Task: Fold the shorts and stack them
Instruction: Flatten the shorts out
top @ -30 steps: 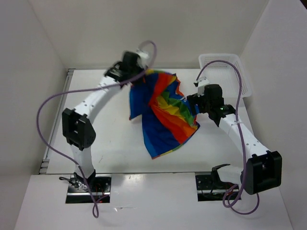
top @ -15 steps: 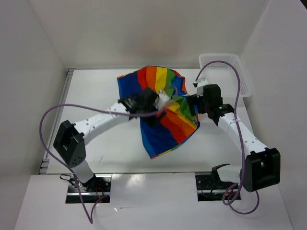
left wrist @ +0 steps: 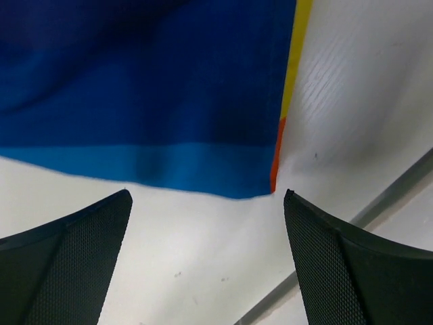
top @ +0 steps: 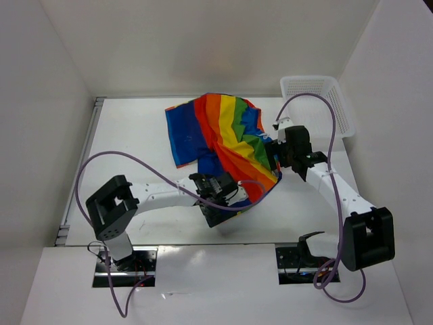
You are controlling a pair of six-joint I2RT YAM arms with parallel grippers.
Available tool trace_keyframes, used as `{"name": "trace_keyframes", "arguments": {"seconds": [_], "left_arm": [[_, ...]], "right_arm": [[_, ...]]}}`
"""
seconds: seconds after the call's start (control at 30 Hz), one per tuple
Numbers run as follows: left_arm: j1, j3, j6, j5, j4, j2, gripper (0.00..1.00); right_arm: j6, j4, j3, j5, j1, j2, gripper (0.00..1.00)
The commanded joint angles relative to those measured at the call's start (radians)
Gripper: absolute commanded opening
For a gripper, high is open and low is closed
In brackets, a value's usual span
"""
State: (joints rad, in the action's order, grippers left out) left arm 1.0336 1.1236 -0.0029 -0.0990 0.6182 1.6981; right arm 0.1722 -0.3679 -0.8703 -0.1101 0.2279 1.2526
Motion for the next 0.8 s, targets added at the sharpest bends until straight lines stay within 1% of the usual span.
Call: {"name": "trace_keyframes", "arguments": {"seconds": [0.0,0.03,0.1,0.17,0.2,0.23,0.27,0.33,0.4,0.43,0.47,0.53,0.57,0.63,0.77], "left_arm": [[0.006,-0.001,0.003,0.048,-0.066,0.043,1.0],[0.006,-0.001,0.003,0.088,-0.078,0.043,1.0],[0.006,-0.015,0.003,0.101,-0.087,0.08,0.98],[0.006,-0.028,0.003,0.101,-0.112,0.107,0.82],[0.006,-0.028,0.003,0.088,-0.123,0.107,0.71],[0.006,-0.037,0.003,0.075,-0.145,0.116,0.57],[0.006,-0.051,0.003,0.065,-0.146,0.117,0.37],[-0.004,-0.051,0.003,0.065,-0.137,0.117,0.22],[-0.035,-0.064,0.003,0.022,-0.118,0.086,0.0],[-0.05,-0.08,0.003,0.003,-0.104,0.039,0.0],[-0.088,-0.106,0.003,-0.025,-0.094,0.013,0.0],[-0.118,-0.131,0.003,-0.054,-0.042,-0.065,0.0],[-0.118,-0.155,0.003,-0.082,-0.013,-0.089,0.0],[-0.118,-0.156,0.003,-0.082,0.012,-0.13,0.0],[-0.118,-0.146,0.003,-0.057,0.022,-0.13,0.01]], "right_arm": [[-0.023,0.047,-0.01,-0.031,-0.006,-0.025,0.94],[-0.039,0.047,-0.01,-0.031,-0.015,-0.016,0.93],[-0.072,0.047,-0.033,-0.031,-0.038,-0.004,0.92],[-0.12,0.047,-0.059,-0.02,-0.056,0.008,0.9],[-0.134,0.047,-0.074,-0.02,-0.077,0.017,0.88],[-0.148,0.047,-0.075,-0.005,-0.078,0.018,0.87],[-0.158,0.047,-0.084,0.006,-0.09,0.027,0.87],[-0.172,0.038,-0.084,0.015,-0.09,0.027,0.85],[-0.197,0.029,-0.084,0.033,-0.09,0.027,0.83],[-0.197,0.029,-0.075,0.056,-0.09,0.036,0.83],[-0.209,0.029,-0.065,0.07,-0.09,0.036,0.83],[-0.223,0.029,-0.052,0.12,-0.09,0.045,0.83],[-0.24,0.029,-0.035,0.136,-0.09,0.045,0.83],[-0.299,0.043,-0.019,0.177,-0.09,0.074,0.83],[-0.413,0.083,0.002,0.242,-0.09,0.114,0.83]]}}
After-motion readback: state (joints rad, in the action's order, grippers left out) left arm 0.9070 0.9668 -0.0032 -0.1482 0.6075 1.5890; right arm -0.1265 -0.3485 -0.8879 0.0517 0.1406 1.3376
